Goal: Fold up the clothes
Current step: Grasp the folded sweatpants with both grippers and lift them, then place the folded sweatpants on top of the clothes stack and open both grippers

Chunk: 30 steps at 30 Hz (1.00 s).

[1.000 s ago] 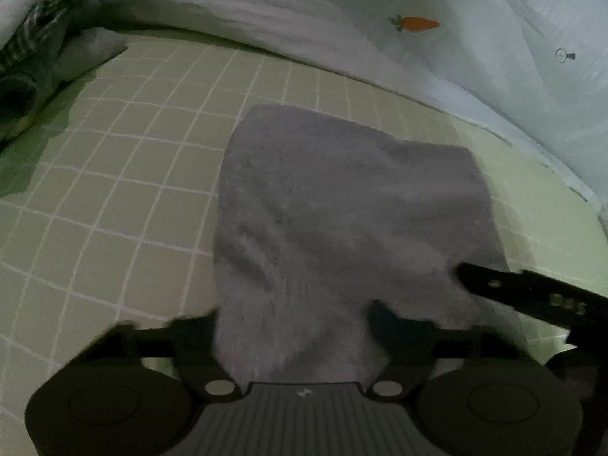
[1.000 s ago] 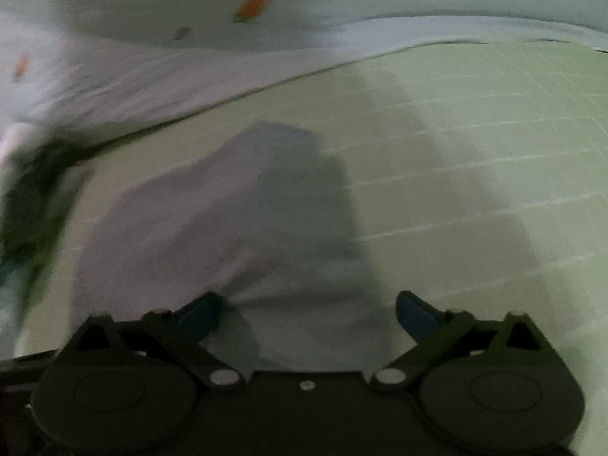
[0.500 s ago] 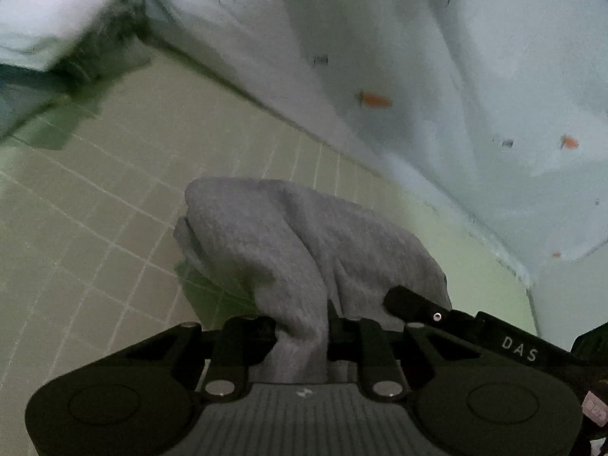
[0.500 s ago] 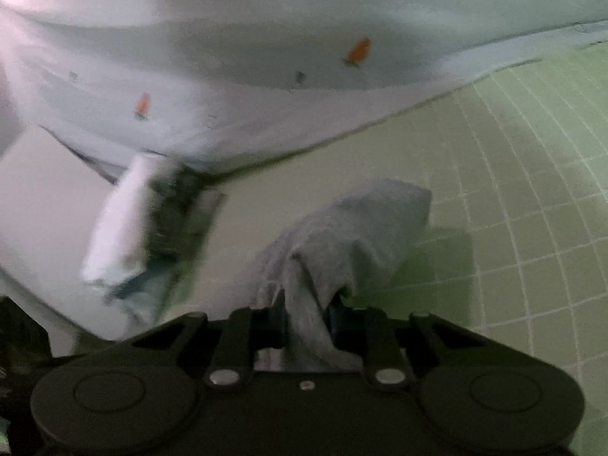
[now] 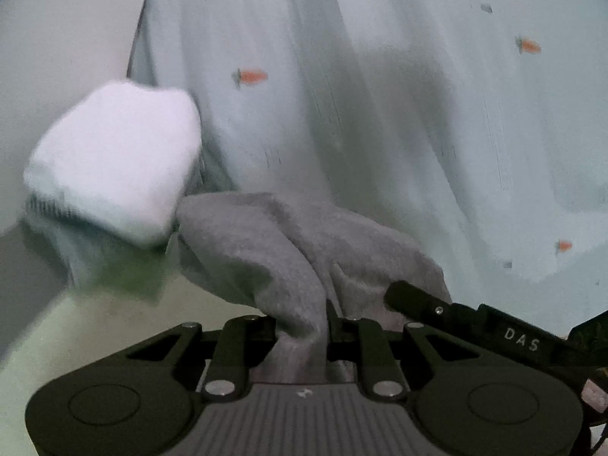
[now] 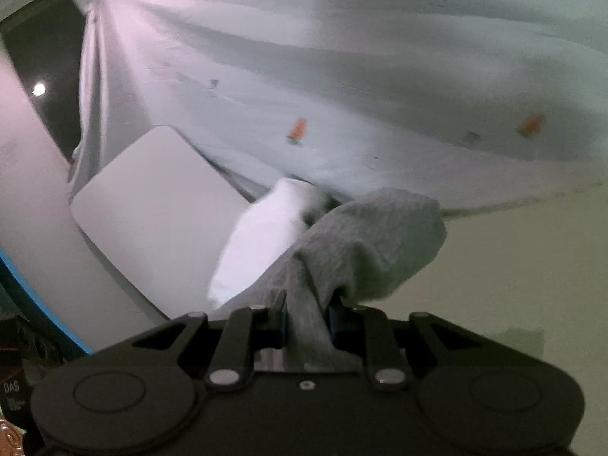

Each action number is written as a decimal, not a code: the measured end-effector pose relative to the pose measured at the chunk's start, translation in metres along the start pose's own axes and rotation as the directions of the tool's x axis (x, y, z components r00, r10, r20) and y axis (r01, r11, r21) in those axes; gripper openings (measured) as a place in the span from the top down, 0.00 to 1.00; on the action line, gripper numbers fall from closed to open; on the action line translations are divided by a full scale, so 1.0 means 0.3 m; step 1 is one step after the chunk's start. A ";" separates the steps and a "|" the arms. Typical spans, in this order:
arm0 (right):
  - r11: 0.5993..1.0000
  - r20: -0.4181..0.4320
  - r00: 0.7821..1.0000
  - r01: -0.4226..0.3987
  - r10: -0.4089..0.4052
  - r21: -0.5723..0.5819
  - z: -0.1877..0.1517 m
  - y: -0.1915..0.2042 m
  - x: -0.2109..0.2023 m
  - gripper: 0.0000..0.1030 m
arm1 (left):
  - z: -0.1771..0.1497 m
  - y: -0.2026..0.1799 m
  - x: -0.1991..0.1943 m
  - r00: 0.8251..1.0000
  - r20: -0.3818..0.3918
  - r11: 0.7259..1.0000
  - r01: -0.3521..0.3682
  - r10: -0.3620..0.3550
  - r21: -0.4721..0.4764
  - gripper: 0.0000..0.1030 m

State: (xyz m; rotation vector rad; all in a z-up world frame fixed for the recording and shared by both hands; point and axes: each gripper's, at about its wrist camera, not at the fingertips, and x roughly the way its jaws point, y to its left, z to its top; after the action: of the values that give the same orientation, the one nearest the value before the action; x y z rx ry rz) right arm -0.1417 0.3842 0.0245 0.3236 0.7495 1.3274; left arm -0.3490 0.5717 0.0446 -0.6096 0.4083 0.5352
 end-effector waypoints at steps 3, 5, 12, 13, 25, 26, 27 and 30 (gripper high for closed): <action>0.999 0.043 0.998 -0.036 0.036 -0.018 0.083 0.116 0.160 0.81 | 0.185 0.121 -0.006 0.998 0.064 0.999 0.016 -0.019 0.043 0.81; 0.998 0.075 0.995 -0.066 0.067 -0.013 0.141 0.187 0.266 0.81 | 0.324 0.208 -0.011 0.993 0.115 0.997 0.024 -0.032 0.070 0.81; 0.996 0.150 0.985 -0.082 0.088 -0.044 0.322 0.403 0.717 0.80 | 0.689 0.542 0.111 0.977 0.214 0.995 -0.038 0.016 0.097 0.79; 0.997 0.150 0.986 -0.072 0.077 -0.037 0.333 0.411 0.797 0.80 | 0.708 0.599 0.158 0.979 0.196 0.995 -0.063 0.047 0.080 0.74; 0.953 -0.052 0.953 0.296 -0.300 -0.061 0.214 0.231 1.236 0.19 | 0.490 0.996 0.469 0.955 0.040 0.953 -0.291 0.295 -0.081 0.08; 0.946 -0.057 0.947 0.312 -0.317 -0.090 0.211 0.235 1.225 0.18 | 0.477 0.994 0.457 0.955 0.045 0.953 -0.288 0.293 -0.093 0.06; 0.941 -0.061 0.943 0.320 -0.328 -0.112 0.208 0.237 1.213 0.18 | 0.463 0.991 0.446 0.955 0.050 0.953 -0.285 0.291 -0.104 0.04; 0.923 -0.068 0.931 0.343 -0.359 -0.174 0.193 0.244 1.172 0.13 | 0.445 0.979 0.383 0.943 0.080 0.944 -0.317 0.324 -0.090 0.02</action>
State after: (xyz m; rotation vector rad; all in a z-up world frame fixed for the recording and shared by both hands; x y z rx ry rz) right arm -0.1395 0.7474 0.0039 -0.0084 0.7394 1.0578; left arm -0.4021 0.8996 -0.0393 -0.5913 0.4024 0.8918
